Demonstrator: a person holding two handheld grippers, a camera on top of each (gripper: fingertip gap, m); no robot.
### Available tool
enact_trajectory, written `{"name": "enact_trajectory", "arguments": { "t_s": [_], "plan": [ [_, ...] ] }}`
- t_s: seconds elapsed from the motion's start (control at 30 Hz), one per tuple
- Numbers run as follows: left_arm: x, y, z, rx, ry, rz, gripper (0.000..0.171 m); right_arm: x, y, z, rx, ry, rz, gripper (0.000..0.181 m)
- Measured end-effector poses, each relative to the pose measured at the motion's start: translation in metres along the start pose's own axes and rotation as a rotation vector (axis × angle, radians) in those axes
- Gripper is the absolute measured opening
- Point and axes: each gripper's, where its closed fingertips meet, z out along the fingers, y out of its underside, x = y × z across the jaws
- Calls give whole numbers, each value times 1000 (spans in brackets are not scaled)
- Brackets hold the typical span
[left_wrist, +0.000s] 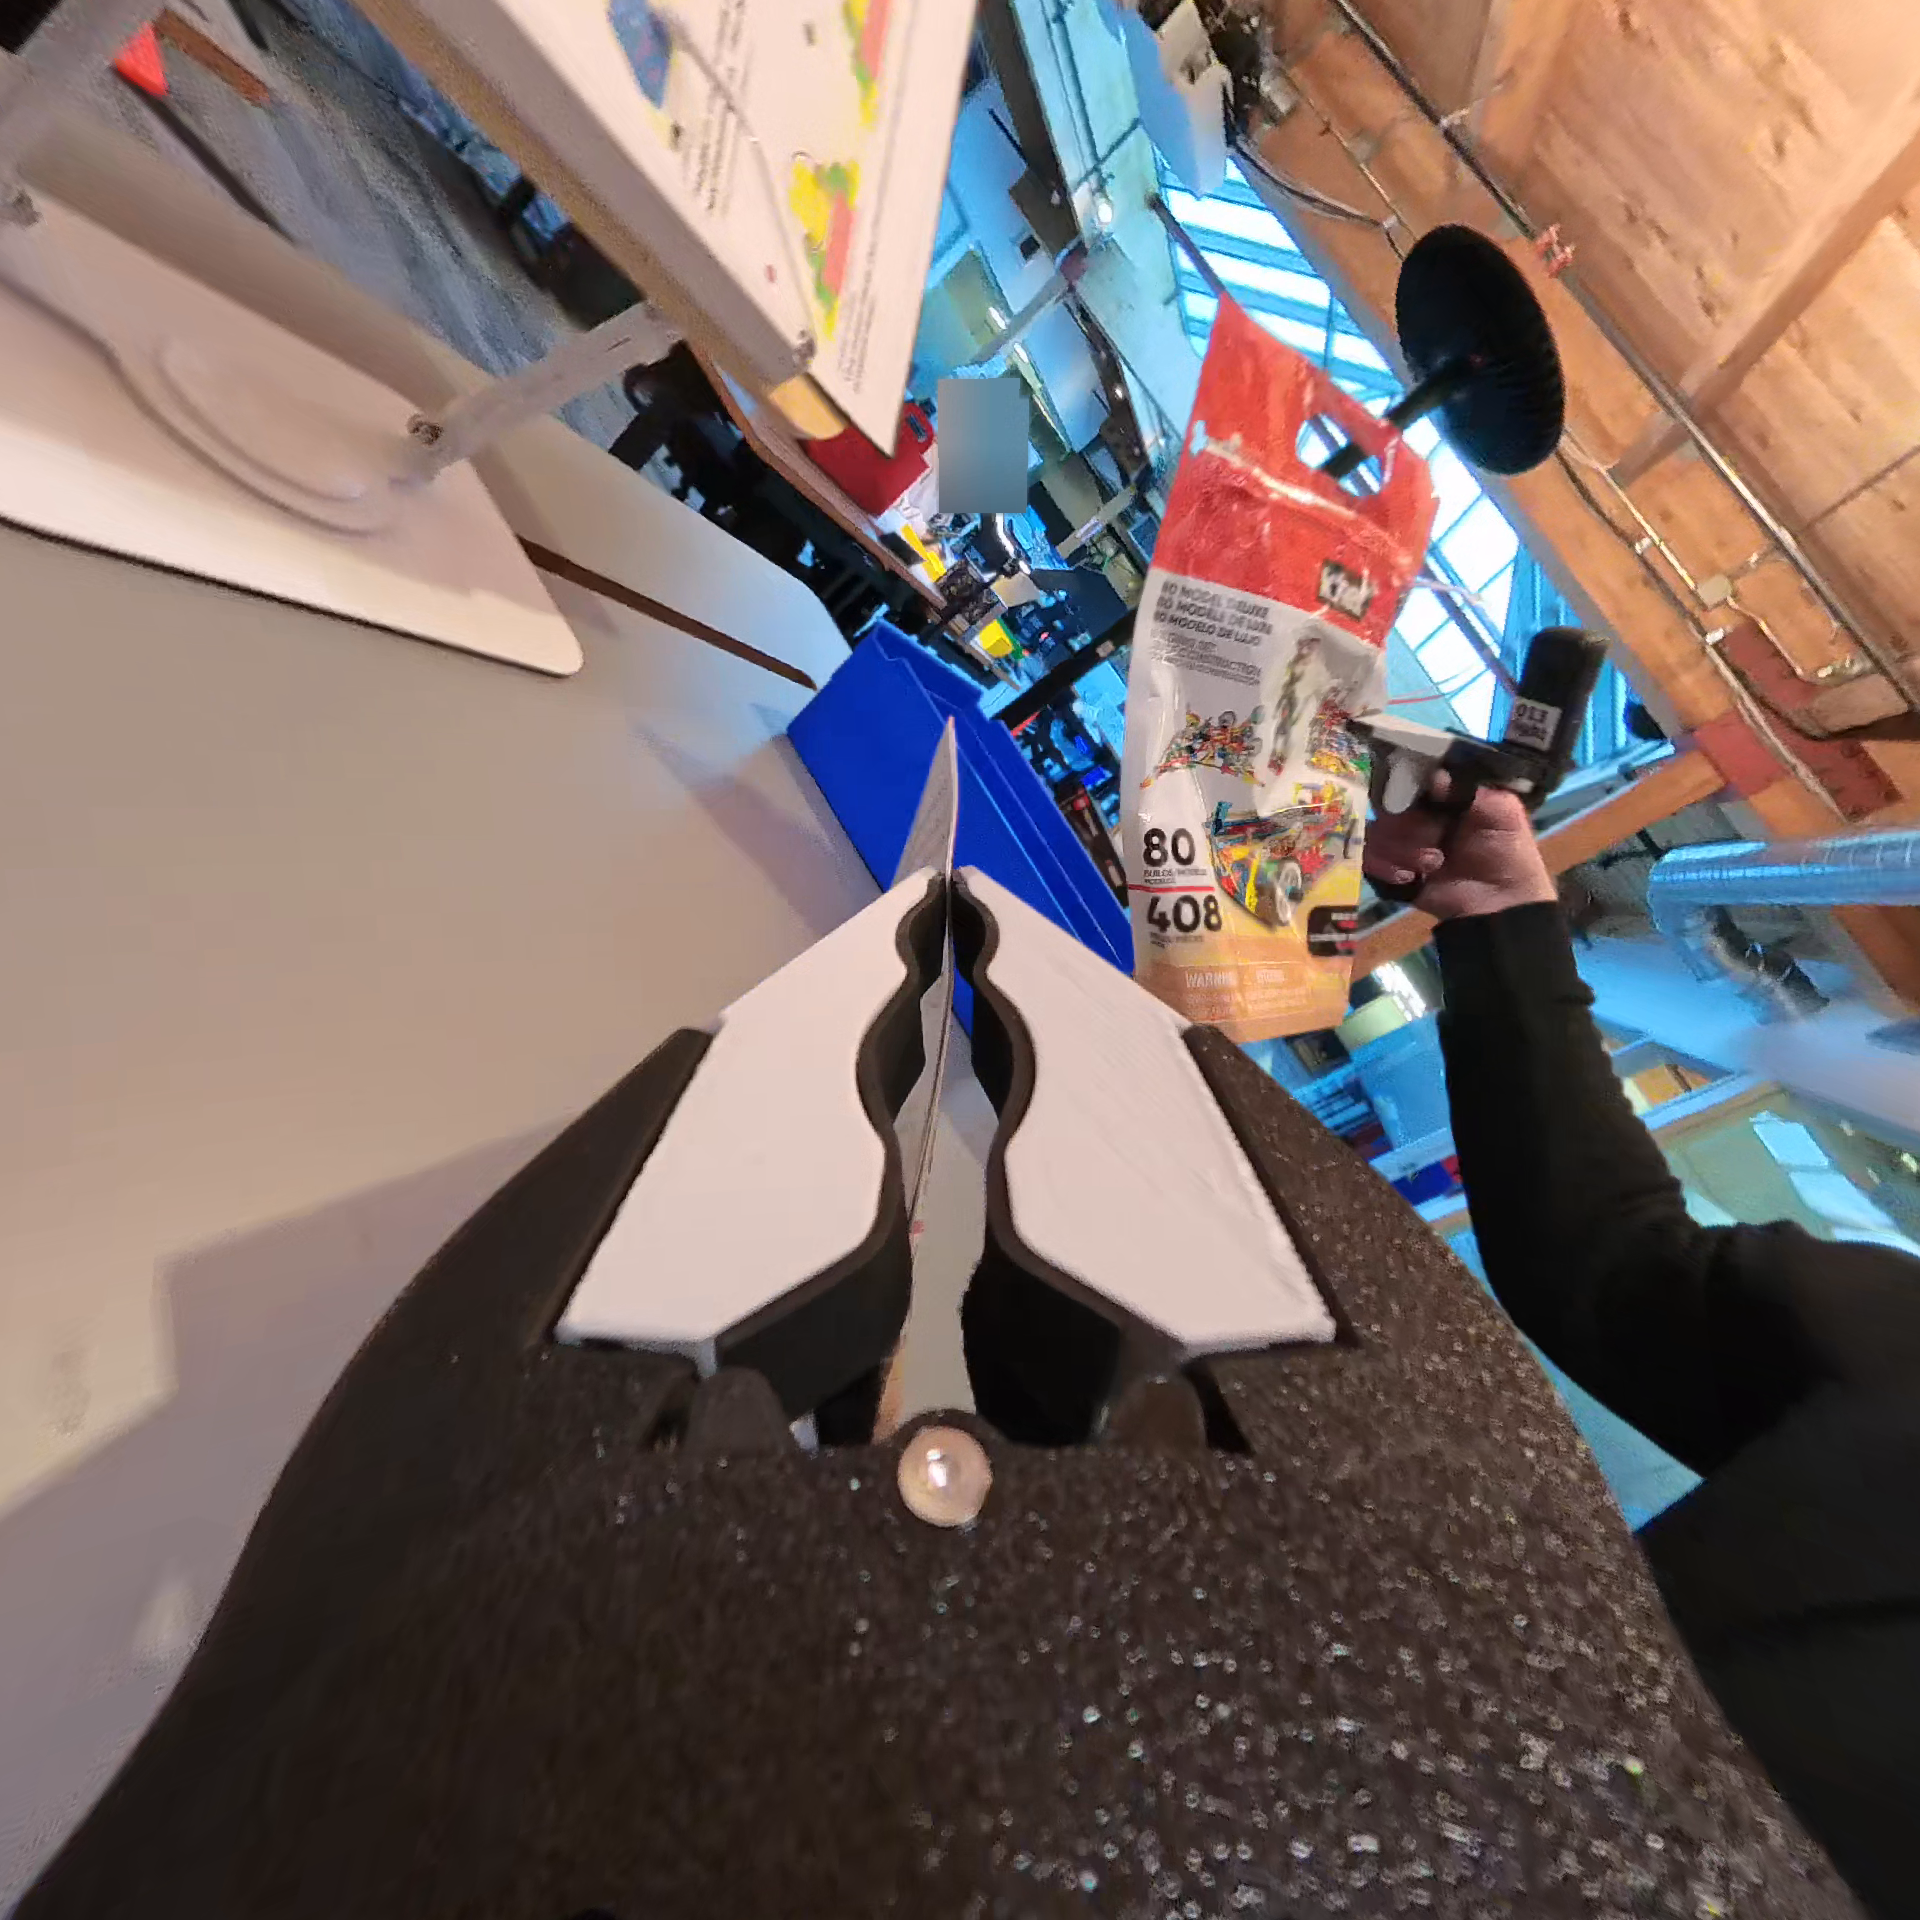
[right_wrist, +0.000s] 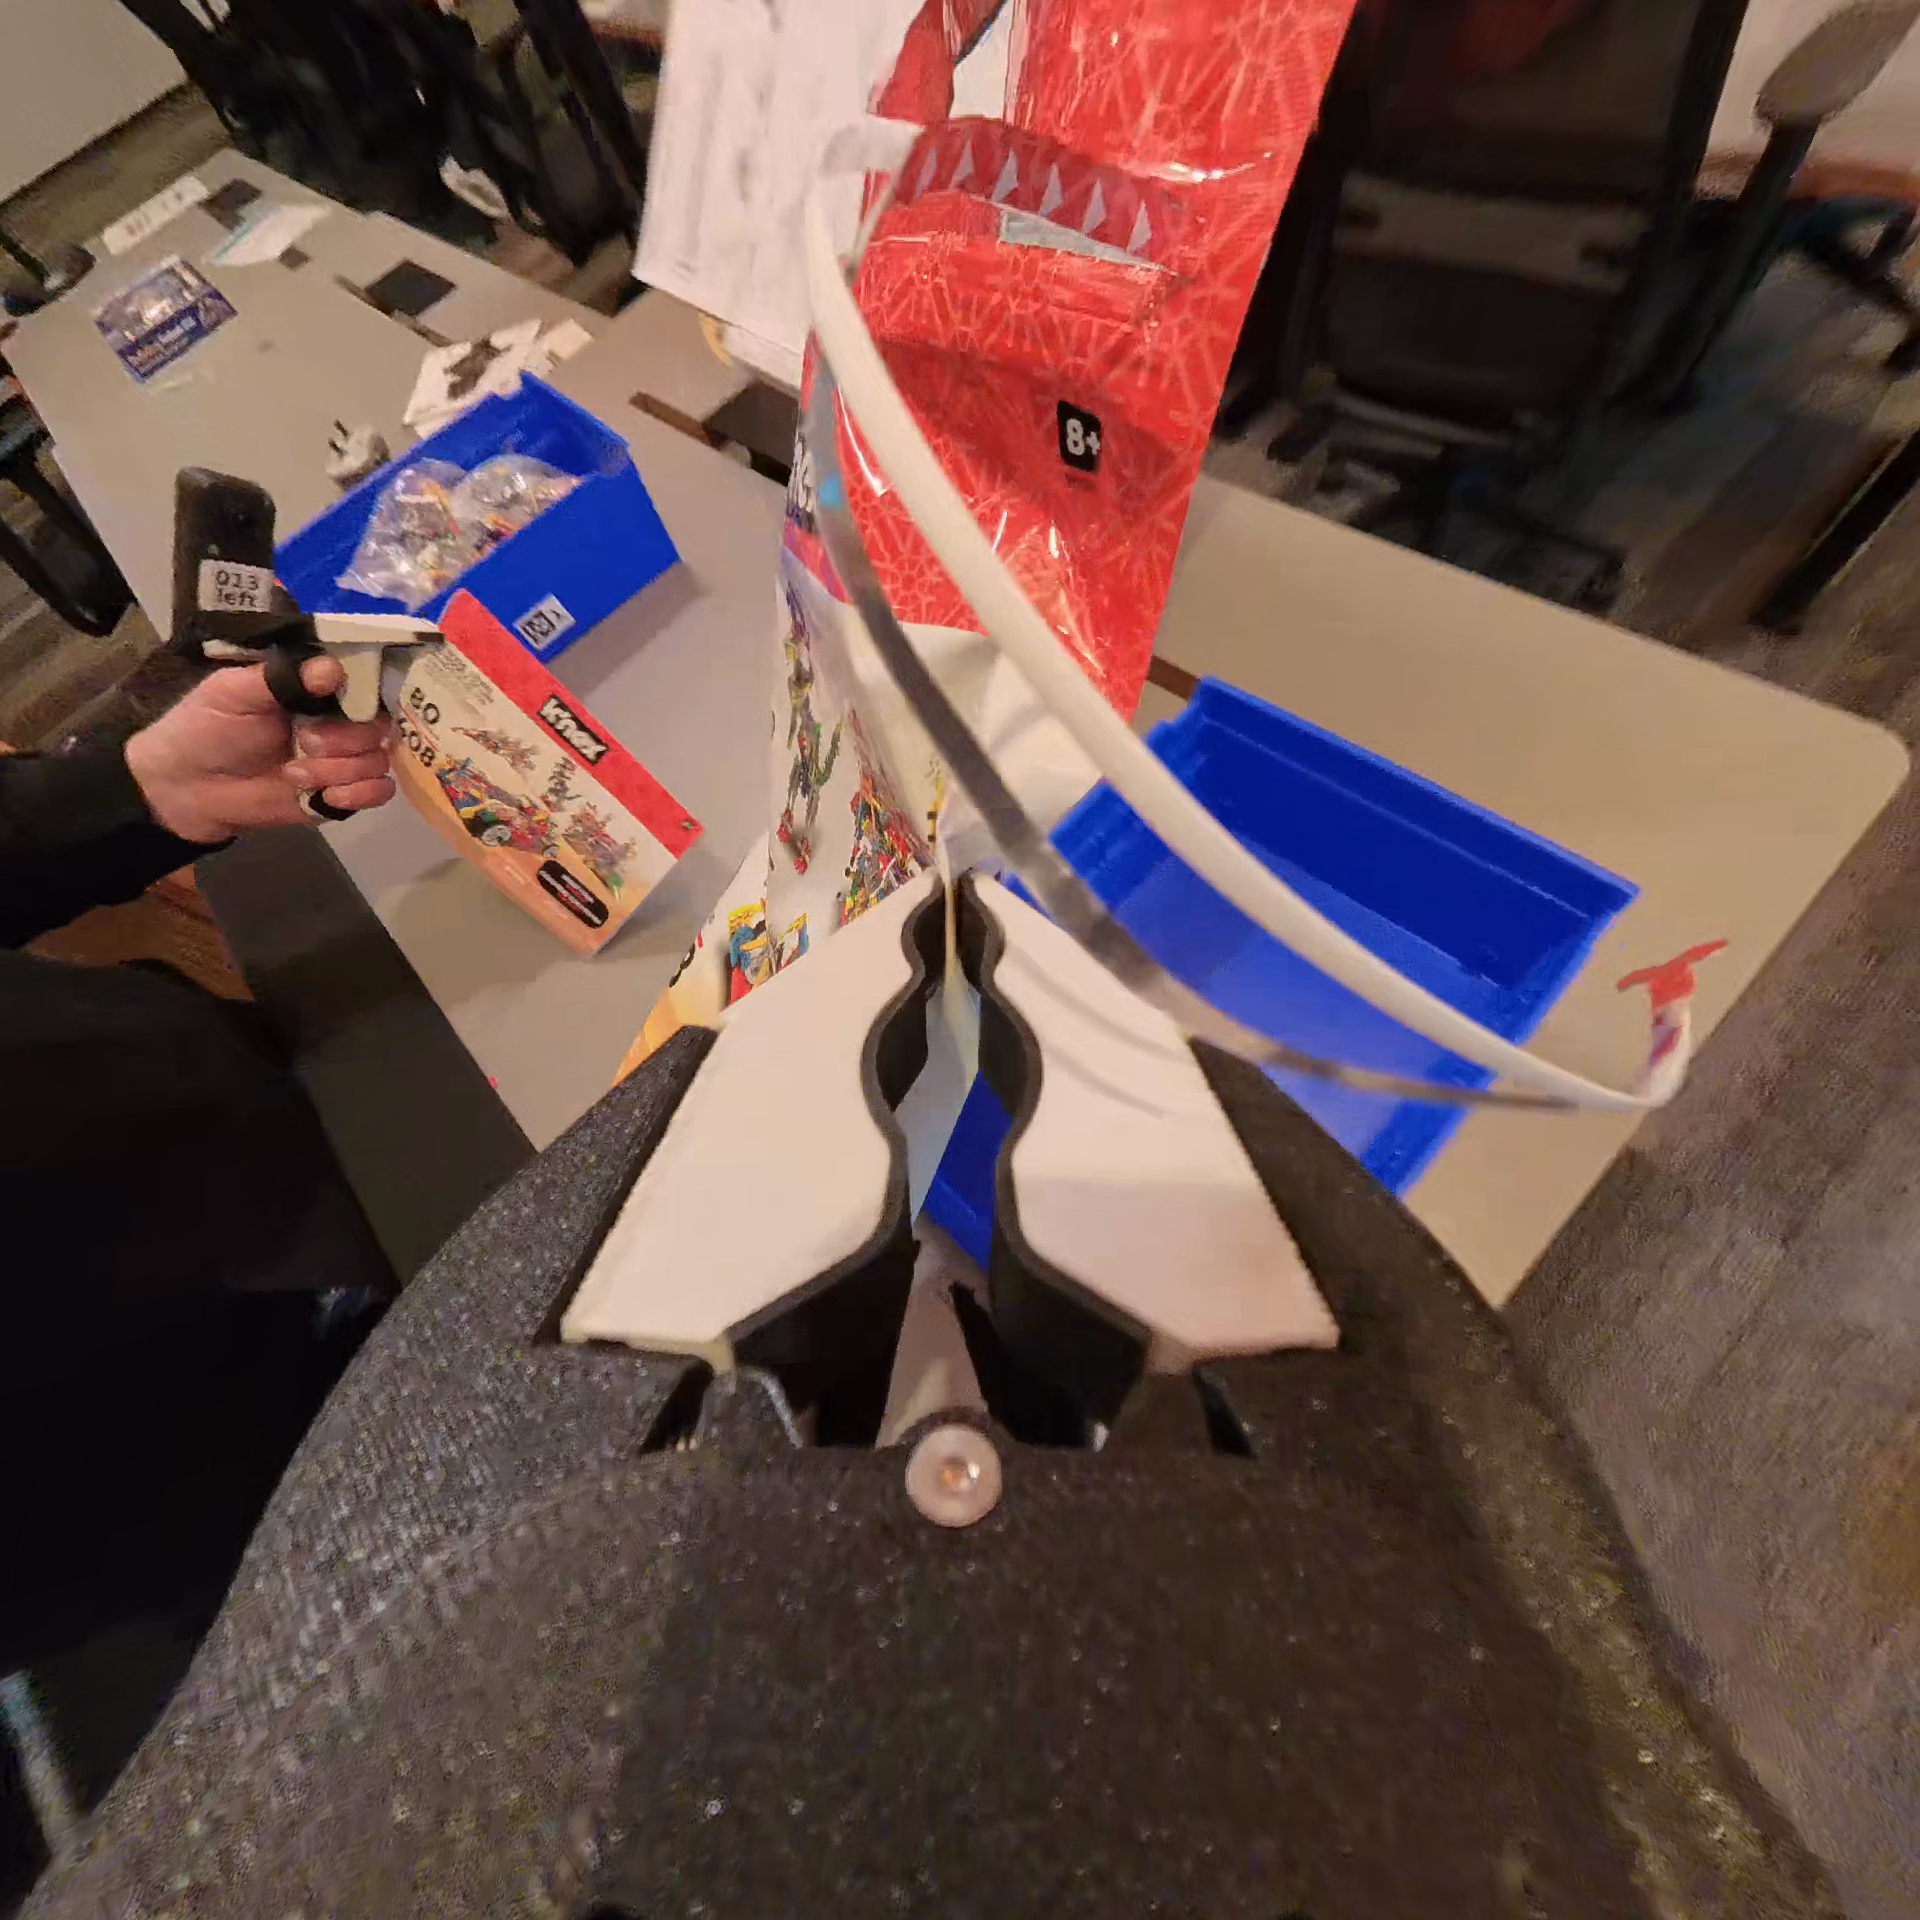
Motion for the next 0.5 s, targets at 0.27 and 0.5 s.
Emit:
{"name": "enact_trajectory", "arguments": {
  "t_s": [0.27,0.5],
  "plan": [
    [-37,12,3,-2,-71,-80,0,126,60,62,-271,42,238,4],
    [-62,19,-4,2,-138,-107,0,179,110,69,-516,392,92,50]
  ]
}}
